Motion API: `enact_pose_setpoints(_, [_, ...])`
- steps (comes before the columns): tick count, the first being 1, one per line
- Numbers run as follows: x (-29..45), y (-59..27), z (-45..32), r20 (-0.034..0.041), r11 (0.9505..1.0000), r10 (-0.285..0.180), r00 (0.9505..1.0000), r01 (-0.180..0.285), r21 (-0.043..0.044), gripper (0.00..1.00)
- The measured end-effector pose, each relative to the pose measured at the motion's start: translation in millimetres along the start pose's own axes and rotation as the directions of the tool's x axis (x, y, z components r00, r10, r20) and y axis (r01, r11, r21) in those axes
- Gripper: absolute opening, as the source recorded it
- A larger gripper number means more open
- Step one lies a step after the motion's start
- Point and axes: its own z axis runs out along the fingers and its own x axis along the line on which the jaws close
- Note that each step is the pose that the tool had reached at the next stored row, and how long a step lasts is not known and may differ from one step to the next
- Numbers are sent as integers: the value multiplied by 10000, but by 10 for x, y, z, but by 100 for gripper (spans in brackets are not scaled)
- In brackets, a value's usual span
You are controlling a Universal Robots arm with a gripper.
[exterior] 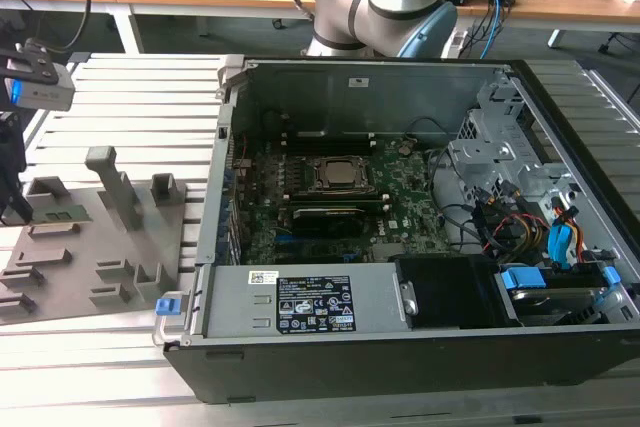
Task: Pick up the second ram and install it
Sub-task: 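Pick up the second ram and move it above second insertion slot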
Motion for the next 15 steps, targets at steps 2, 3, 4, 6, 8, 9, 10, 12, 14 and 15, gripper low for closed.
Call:
enact_pose_setpoints(2, [0,1,-22,0,10000,-1,10000,1,-1,14])
enact_pose_setpoints(3, [-1,1,-38,0,10000,0,10000,0,-1,14])
enact_pose_setpoints(4, [-1,2,-49,0,10000,-1,10000,1,-1,14])
enact_pose_setpoints(6, [-2,2,-71,0,10000,-1,10000,1,-3,14])
enact_pose_setpoints(8, [-2,3,-98,0,10000,0,10000,0,-5,14])
enact_pose_setpoints(9, [-3,4,-114,0,10000,0,10000,0,-7,14])
enact_pose_setpoints(10, [-3,4,-133,0,10000,-1,10000,1,-8,14])
enact_pose_setpoints(12, [-3,4,-150,0,10000,-1,10000,1,-10,14])
enact_pose_setpoints(14, [-4,5,-180,0,10000,0,10000,0,-13,14])
enact_pose_setpoints(15, [-5,6,-190,0,10000,0,10000,0,-13,14])
